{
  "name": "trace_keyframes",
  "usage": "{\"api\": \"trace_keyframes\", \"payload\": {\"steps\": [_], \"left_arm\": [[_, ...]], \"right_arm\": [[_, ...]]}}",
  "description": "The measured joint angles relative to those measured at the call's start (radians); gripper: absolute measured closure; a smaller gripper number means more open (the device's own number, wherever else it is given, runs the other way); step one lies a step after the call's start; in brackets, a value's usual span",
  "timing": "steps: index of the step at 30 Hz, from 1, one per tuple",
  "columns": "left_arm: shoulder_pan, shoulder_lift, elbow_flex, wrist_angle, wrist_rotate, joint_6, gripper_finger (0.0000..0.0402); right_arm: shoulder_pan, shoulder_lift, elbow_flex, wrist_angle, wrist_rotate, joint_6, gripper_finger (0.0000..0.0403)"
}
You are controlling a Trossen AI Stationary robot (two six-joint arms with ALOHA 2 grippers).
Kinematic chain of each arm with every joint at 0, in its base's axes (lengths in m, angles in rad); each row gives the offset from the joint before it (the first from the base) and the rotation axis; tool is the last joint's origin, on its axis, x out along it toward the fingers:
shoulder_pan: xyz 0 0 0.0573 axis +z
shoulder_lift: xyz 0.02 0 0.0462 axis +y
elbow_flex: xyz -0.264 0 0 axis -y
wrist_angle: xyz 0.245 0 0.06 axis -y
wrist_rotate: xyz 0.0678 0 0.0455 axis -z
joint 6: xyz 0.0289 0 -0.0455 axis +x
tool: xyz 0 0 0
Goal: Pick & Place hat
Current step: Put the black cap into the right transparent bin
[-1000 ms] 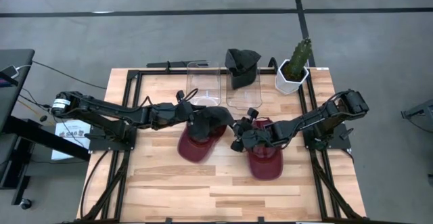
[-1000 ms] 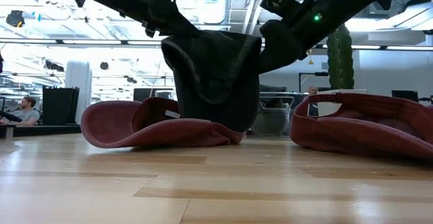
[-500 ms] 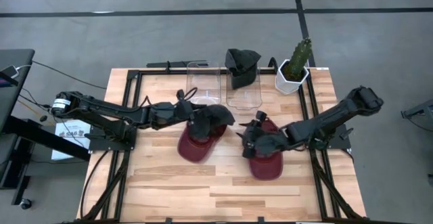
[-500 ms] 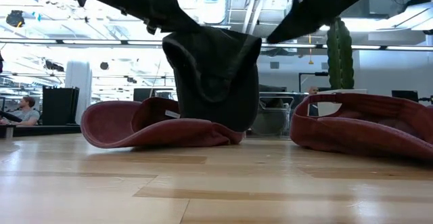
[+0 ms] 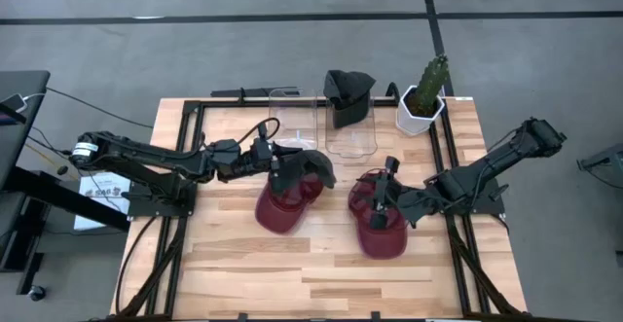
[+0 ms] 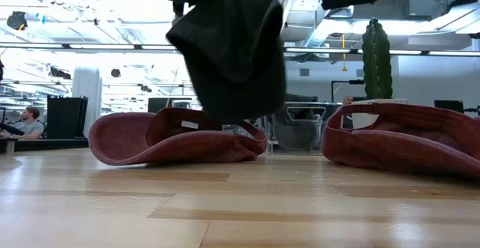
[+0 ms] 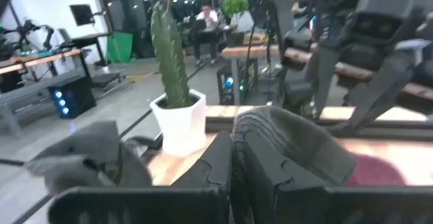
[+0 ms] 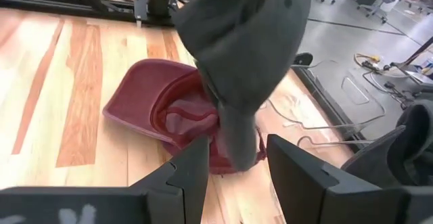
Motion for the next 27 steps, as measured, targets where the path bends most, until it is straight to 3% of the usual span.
{"api": "trace_keyframes", "payload": {"steps": [9,14,21,27], "left_arm": [[0.011,0.0,0.114,-0.081,0.026,0.007,0.0379],[0.028,0.0,0.179,-0.157,0.04,0.007,0.0377],[0.031,0.0,0.207,-0.197,0.055,0.006,0.0377],[0.024,0.026,0.207,-0.211,0.055,-0.002,0.0376]], "right_arm": [[0.035,-0.116,0.0,-0.204,-0.017,0.004,0.0268],[0.054,-0.169,0.0,-0.318,-0.024,0.121,0.027],[0.072,-0.17,0.0,-0.262,-0.024,0.104,0.0266],[0.071,-0.133,0.0,-0.042,-0.028,0.046,0.027]]}}
